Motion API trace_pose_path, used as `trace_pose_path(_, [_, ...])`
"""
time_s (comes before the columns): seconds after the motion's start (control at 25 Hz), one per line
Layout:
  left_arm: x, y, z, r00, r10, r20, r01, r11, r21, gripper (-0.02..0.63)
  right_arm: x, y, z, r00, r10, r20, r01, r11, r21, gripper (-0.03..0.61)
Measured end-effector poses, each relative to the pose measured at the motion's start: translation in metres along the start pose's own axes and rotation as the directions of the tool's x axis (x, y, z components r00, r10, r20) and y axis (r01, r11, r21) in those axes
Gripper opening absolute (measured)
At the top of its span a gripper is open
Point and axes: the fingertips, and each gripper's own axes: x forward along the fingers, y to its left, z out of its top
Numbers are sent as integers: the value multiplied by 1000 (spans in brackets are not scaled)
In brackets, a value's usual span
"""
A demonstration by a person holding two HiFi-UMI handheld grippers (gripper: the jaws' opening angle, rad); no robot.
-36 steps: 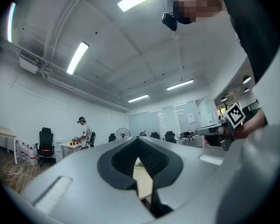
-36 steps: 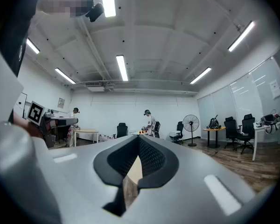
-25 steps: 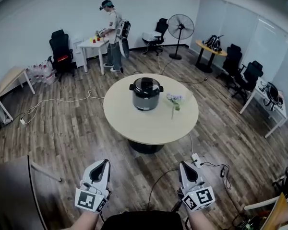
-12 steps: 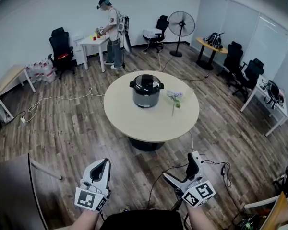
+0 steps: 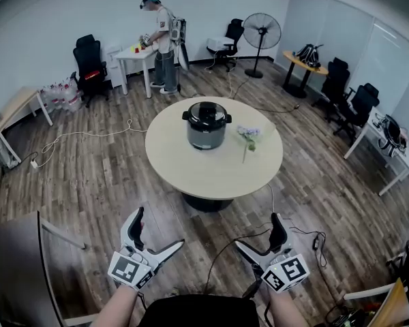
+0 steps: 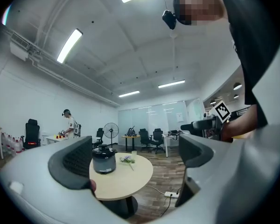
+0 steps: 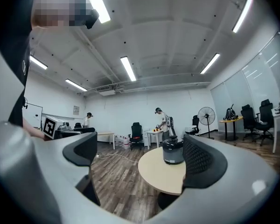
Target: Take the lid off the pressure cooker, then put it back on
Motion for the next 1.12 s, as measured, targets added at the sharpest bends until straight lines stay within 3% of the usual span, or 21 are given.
trace_pose_path(0.32, [36,-11,-19,996,92,-11,-92,996,11,571,1,-48,0,998,52,31,-52,999,3,583])
trace_pose_path(0.6, [79,22,-46,993,111,-45,-111,994,-5,561,37,-84,-2,998,46,39,-47,999,13,580])
trace_pose_path(0.84, [162,97,-89,994,86,-71,-88,996,-21,544,123,-132,-9,1000,18,18,-18,1000,-4,579])
trace_pose_path(1.12, [284,215,-160,985,25,-172,-37,997,-63,568,261,-199,-6,997,-59,-43,59,998,-17,578])
